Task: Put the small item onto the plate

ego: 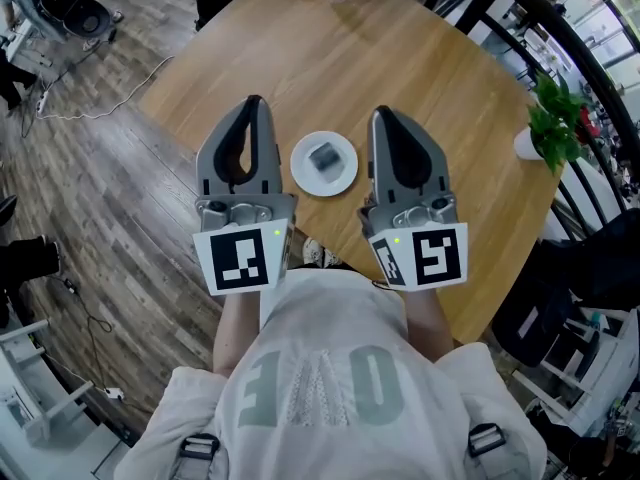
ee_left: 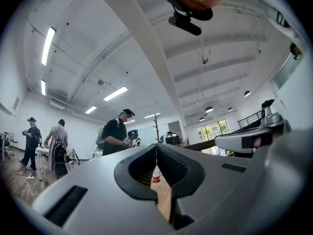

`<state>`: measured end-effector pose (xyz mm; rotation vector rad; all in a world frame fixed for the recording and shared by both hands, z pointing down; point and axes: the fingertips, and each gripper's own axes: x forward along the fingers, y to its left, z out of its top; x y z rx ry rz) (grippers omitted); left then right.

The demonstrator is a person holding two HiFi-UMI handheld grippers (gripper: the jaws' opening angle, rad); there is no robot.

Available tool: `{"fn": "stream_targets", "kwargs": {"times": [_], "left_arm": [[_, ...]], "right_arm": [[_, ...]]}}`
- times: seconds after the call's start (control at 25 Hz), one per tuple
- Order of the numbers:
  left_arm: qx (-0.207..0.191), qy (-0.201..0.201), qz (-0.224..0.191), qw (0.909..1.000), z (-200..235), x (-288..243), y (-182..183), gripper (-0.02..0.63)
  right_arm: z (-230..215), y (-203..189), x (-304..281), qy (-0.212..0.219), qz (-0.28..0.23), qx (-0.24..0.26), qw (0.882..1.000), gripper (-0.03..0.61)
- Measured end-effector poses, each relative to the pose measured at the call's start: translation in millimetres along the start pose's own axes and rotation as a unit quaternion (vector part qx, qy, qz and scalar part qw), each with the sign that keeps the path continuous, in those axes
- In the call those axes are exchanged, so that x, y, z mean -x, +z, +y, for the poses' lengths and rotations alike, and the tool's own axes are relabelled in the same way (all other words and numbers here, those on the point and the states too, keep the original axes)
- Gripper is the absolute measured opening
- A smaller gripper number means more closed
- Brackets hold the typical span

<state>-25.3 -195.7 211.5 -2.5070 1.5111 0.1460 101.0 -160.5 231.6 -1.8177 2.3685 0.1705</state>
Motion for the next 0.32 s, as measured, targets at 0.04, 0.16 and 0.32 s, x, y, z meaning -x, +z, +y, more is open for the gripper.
{"fn": "stream_targets", "kwargs": {"times": [0.04,0.16,0.32], "left_arm": [[0.000,-0.002,0.000,1.0000,-0.8,-1.1,0.0,0.009],[0.003,-0.005,0.001,1.0000,-1.9,-1.2,0.2,0.009],[0.006,-0.005,0.001,1.0000,-0.9,5.4,0.9,0.009]], "right_arm": [[-1.6,-0.7,-0.3,-0.002,0.001,-0.001,1.000,0.017],[-4.0,-2.9,0.9,-0.005,0.004,-0.005,1.000,0.017],[-0.3,-4.8,6.7,-0.005,0.009,-0.013,1.000,0.017]]}}
